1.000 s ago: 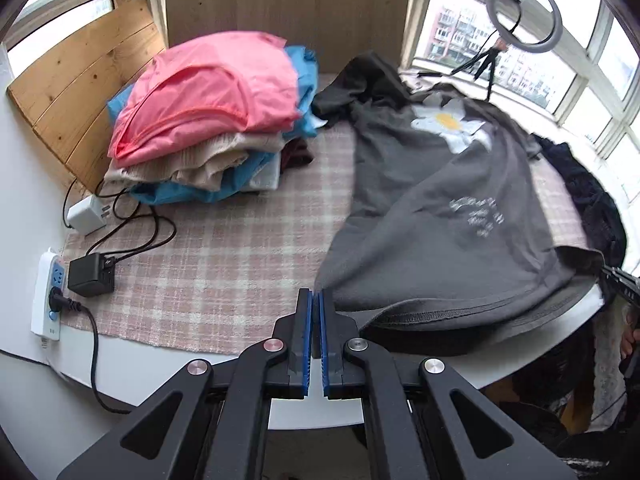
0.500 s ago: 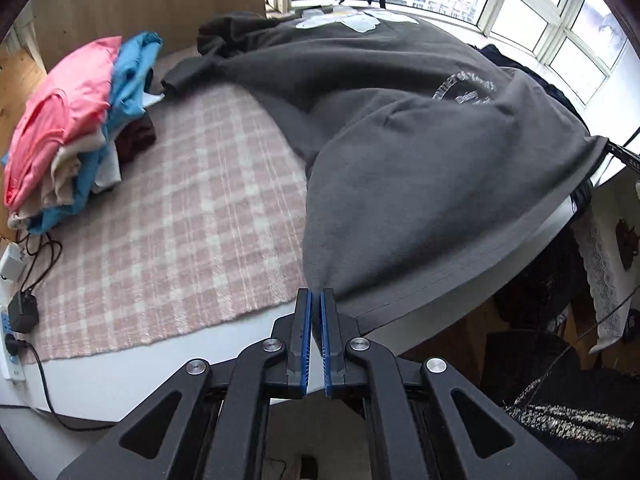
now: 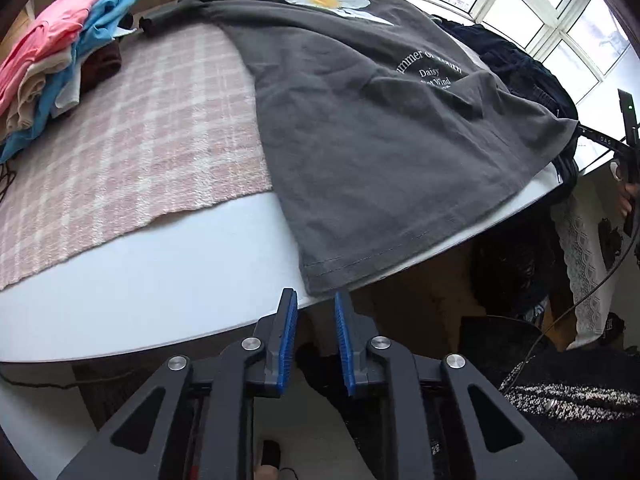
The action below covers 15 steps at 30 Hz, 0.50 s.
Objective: Fold clothes
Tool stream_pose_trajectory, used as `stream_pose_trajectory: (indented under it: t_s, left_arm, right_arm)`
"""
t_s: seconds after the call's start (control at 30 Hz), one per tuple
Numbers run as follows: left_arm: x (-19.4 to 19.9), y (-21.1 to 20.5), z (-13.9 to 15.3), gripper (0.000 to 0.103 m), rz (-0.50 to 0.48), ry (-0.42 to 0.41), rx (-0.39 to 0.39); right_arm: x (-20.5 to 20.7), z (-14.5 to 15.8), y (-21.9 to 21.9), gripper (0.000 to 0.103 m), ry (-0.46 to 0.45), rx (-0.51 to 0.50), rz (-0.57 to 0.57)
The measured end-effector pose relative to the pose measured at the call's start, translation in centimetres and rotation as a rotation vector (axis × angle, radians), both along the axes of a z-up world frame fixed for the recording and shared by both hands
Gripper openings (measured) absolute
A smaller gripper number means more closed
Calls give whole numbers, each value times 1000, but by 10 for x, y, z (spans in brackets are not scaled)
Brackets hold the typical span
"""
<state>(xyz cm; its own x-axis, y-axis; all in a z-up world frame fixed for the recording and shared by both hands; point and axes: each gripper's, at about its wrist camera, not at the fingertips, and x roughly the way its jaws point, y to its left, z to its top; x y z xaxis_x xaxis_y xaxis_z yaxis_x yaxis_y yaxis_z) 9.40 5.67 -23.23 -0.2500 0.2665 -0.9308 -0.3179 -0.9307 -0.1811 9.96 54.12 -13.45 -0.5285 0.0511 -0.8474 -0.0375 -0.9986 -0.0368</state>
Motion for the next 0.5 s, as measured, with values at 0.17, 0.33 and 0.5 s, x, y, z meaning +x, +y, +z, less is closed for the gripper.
stream_pose_trajectory:
  t_s: [0.17,0.33,0.5]
  left_arm:
    - [-9,15,-16,25,13,-42,11]
    - [-18,24,-18,3,24,-59,14]
    - [-21,-1,29,3,76,25,78]
  right_arm:
    - [-1,-6,1,3,-14,-7,17]
    - [0,-14,1,3,-31,-15,38]
    - [2,-13,5,3,-31,-29,45]
